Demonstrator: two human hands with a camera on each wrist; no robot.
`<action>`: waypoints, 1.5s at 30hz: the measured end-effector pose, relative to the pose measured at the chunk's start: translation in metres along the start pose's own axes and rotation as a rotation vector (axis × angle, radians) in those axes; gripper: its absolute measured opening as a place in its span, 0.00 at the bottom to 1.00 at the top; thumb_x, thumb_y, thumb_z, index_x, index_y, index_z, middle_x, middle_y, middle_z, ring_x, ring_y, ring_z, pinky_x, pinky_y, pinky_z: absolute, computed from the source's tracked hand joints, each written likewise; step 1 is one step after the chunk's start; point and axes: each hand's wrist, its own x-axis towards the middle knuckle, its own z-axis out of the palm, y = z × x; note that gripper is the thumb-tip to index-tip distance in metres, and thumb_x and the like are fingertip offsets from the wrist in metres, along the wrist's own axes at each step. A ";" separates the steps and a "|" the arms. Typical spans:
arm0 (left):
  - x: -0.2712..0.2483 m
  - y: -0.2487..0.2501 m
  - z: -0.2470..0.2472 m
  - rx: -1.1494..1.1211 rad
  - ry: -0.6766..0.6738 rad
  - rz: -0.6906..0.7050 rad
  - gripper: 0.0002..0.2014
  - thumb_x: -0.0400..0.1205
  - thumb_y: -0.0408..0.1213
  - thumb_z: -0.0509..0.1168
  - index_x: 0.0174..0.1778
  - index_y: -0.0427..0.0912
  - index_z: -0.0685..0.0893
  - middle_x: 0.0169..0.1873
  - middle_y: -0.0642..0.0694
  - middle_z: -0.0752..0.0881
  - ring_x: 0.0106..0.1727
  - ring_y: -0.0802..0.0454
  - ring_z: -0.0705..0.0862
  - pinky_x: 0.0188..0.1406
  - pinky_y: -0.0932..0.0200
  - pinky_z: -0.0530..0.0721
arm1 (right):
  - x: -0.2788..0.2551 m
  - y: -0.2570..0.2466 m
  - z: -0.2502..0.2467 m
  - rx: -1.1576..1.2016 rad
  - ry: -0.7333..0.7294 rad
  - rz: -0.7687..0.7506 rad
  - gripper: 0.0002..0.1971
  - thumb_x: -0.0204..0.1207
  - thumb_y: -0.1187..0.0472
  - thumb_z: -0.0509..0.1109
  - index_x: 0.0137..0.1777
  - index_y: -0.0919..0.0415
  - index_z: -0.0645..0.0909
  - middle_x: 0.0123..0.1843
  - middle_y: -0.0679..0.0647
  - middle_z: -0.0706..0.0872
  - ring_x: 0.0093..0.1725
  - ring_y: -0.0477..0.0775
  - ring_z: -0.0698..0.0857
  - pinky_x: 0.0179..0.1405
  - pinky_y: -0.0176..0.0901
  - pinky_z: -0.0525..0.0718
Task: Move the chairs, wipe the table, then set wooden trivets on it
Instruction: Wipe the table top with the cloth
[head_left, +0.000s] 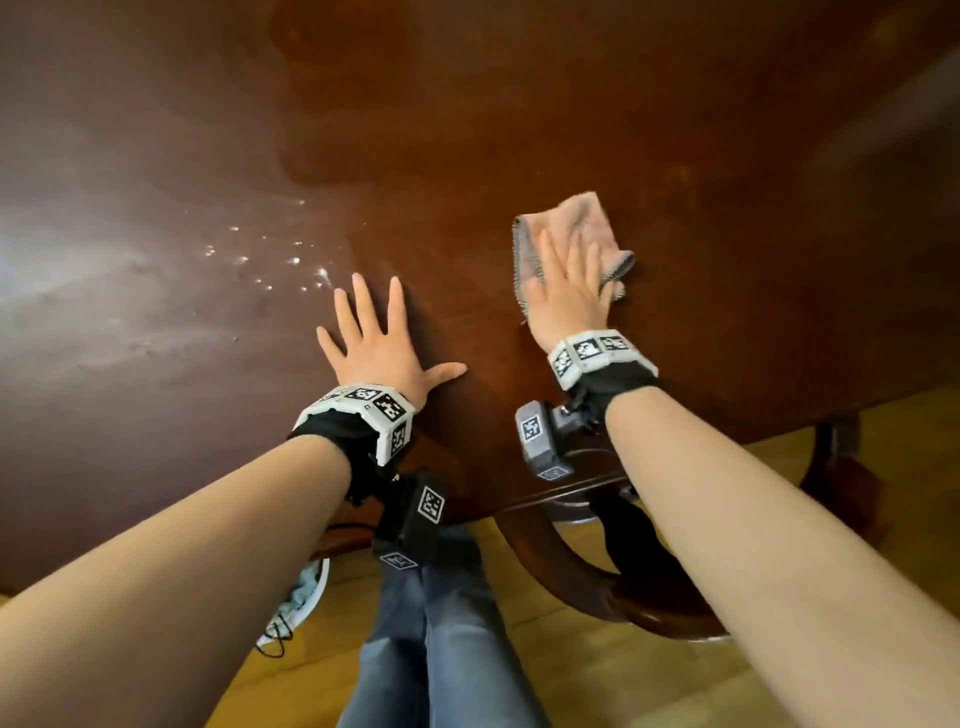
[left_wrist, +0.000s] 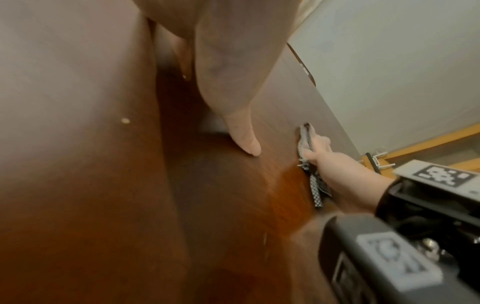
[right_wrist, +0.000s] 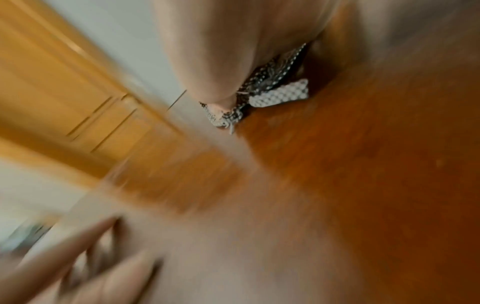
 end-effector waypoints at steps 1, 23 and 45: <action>0.000 0.002 0.001 -0.003 -0.002 -0.002 0.58 0.66 0.73 0.64 0.83 0.53 0.37 0.83 0.43 0.34 0.83 0.40 0.35 0.80 0.33 0.43 | -0.010 -0.006 0.005 -0.030 -0.008 -0.085 0.29 0.87 0.50 0.47 0.84 0.42 0.39 0.86 0.50 0.37 0.85 0.56 0.37 0.80 0.66 0.40; 0.001 0.002 0.000 0.021 -0.002 0.009 0.58 0.66 0.73 0.64 0.83 0.53 0.38 0.83 0.42 0.35 0.84 0.39 0.37 0.80 0.32 0.46 | -0.039 -0.019 0.025 -0.024 0.014 -0.165 0.31 0.86 0.49 0.49 0.84 0.43 0.39 0.86 0.48 0.38 0.85 0.55 0.39 0.81 0.67 0.42; -0.079 -0.030 0.047 -0.086 0.103 -0.028 0.42 0.76 0.67 0.59 0.82 0.60 0.48 0.84 0.47 0.40 0.84 0.45 0.39 0.79 0.32 0.45 | -0.129 0.112 0.039 0.015 0.043 -0.024 0.28 0.87 0.49 0.45 0.83 0.40 0.37 0.86 0.50 0.36 0.84 0.55 0.35 0.81 0.66 0.38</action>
